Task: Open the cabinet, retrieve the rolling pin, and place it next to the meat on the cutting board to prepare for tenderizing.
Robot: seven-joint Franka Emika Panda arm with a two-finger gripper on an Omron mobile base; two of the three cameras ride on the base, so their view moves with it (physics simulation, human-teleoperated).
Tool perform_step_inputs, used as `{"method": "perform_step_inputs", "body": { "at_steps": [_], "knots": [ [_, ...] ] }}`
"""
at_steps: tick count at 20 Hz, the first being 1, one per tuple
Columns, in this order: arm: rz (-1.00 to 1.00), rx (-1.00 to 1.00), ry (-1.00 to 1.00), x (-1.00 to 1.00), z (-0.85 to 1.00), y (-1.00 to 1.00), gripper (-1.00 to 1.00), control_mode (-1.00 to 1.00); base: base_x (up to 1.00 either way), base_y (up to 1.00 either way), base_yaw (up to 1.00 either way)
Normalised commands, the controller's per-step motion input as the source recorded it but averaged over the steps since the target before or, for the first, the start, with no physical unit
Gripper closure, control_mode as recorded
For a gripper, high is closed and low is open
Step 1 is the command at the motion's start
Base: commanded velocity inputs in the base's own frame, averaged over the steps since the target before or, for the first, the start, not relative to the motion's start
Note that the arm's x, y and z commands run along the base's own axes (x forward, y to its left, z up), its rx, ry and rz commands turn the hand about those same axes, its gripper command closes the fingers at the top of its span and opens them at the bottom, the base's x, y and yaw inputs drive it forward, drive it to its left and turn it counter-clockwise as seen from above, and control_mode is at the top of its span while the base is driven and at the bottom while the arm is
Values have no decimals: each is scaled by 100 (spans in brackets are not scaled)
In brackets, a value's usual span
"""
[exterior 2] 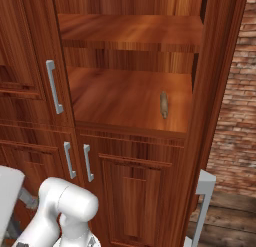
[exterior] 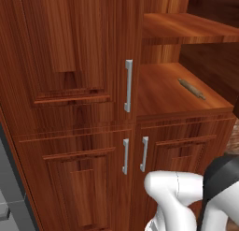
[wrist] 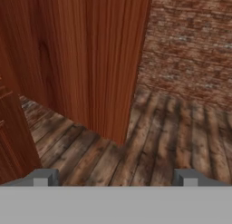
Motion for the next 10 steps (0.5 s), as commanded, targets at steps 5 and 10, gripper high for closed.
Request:
{"method": "perform_step_inputs", "body": {
  "at_steps": [5, 10],
  "knots": [
    [7, 0, 1, 41, 27, 25, -100, -100, 0, 0, 0],
    [11, 0, 0, 38, 19, 6, -100, -100, 0, 0, 0]
  ]
}}
